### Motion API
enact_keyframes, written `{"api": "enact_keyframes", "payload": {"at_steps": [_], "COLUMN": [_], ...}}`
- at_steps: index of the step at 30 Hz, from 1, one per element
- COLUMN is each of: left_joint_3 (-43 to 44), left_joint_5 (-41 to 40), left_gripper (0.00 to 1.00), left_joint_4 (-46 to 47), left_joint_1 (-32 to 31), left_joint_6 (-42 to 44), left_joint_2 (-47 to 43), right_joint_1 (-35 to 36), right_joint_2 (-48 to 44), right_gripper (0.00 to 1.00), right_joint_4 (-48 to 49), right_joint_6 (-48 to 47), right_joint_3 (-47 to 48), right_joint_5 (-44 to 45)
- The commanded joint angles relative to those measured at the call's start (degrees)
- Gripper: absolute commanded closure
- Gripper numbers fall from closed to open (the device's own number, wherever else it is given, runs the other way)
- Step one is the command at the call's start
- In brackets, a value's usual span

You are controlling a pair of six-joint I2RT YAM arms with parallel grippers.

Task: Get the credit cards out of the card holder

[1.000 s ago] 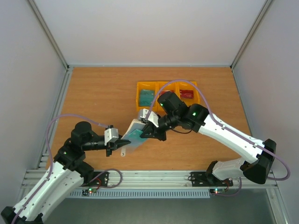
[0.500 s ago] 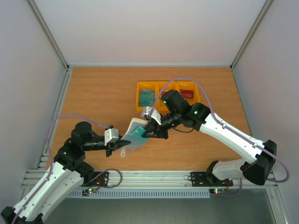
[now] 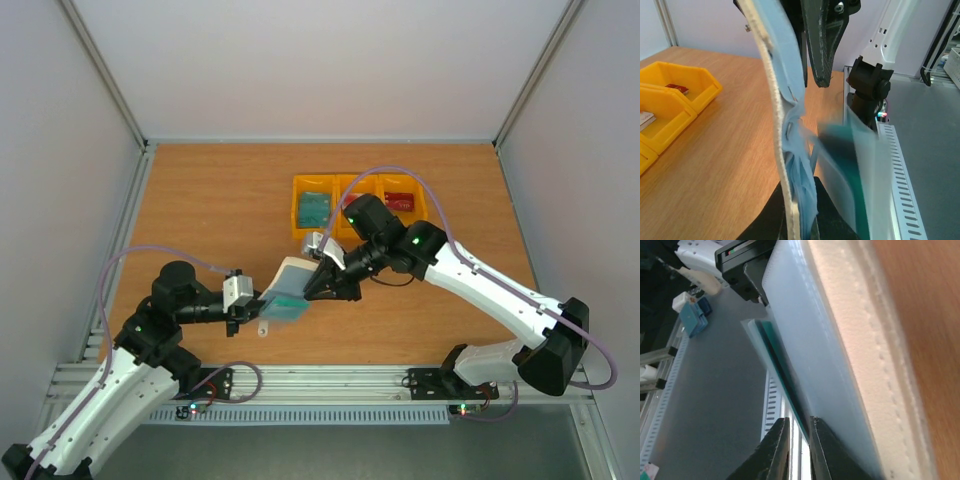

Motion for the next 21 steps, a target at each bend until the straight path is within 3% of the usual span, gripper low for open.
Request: {"api": "enact_keyframes", "payload": {"at_steps": [1,6,10,15,19,21], "left_joint_3": [1.49,1.11,0.72,0.67,1.22,1.23], "left_joint_5": [1.49,-0.69,-0.41,-0.12,-0.17,0.27], "left_gripper": [1.00,1.00,1.00,1.00,1.00,1.00], "left_joint_4": [3.79,6.06,6.53,6.95,5.62,5.38], "left_joint_1": [-0.36,-0.37,-0.36,-0.32,-0.32,-0.35], "left_joint_6": [-0.09,-4.92,-10.84,-9.42,-7.05,-6.77], "left_joint_2": [-1.02,-0.52,-0.12,-0.59,-0.41,-0.42], "right_joint_1": [-0.35,-0.14,3.09,7.24,7.91,7.92], "right_joint_2": [1.17,0.28,-0.54,-0.08,0.59,0.27], "right_gripper": [0.90,0.96,0.91,0.86,0.80,0.83], "right_joint_4": [-0.02,6.66,8.08,8.72,7.96,8.13], "right_joint_6": [3.06,7.57,7.09,3.76,2.56,2.22], "right_joint_3": [0.25,-1.68,-1.98,-1.65,-1.28,-1.28], "right_joint_5": [-4.18,-5.54,5.12,13.56,10.62,10.38]}}
